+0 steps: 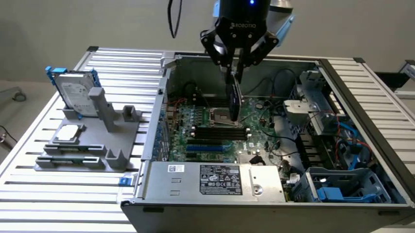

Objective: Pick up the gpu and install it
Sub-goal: 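Insert the gpu into the slot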

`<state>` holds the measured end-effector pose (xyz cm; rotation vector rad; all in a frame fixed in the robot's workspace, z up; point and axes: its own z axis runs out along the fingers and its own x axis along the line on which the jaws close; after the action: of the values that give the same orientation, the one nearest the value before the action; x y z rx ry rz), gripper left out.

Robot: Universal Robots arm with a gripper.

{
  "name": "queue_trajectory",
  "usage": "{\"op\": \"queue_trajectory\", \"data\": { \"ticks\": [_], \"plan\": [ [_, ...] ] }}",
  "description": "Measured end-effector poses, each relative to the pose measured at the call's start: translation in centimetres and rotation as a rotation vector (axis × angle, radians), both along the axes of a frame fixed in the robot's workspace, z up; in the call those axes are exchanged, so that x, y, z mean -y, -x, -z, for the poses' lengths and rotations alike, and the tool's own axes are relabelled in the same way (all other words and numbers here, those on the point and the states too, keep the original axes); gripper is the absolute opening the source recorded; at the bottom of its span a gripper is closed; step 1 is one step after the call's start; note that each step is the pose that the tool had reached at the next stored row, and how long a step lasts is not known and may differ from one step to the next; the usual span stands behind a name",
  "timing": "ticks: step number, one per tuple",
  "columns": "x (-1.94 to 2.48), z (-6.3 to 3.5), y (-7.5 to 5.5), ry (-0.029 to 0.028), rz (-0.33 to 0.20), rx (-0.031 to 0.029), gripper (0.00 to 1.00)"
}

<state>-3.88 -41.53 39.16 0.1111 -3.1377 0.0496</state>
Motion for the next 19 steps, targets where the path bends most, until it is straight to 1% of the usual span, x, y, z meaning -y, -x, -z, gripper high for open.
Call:
{"op": "queue_trajectory", "data": {
  "ticks": [8, 19],
  "plan": [
    [0.00, 0.46, 0.0, -0.0001, -0.145, 0.0000, 0.26],
    [0.00, 1.35, 0.0, 0.0000, -0.345, 0.0000, 0.26]
  ]
}}
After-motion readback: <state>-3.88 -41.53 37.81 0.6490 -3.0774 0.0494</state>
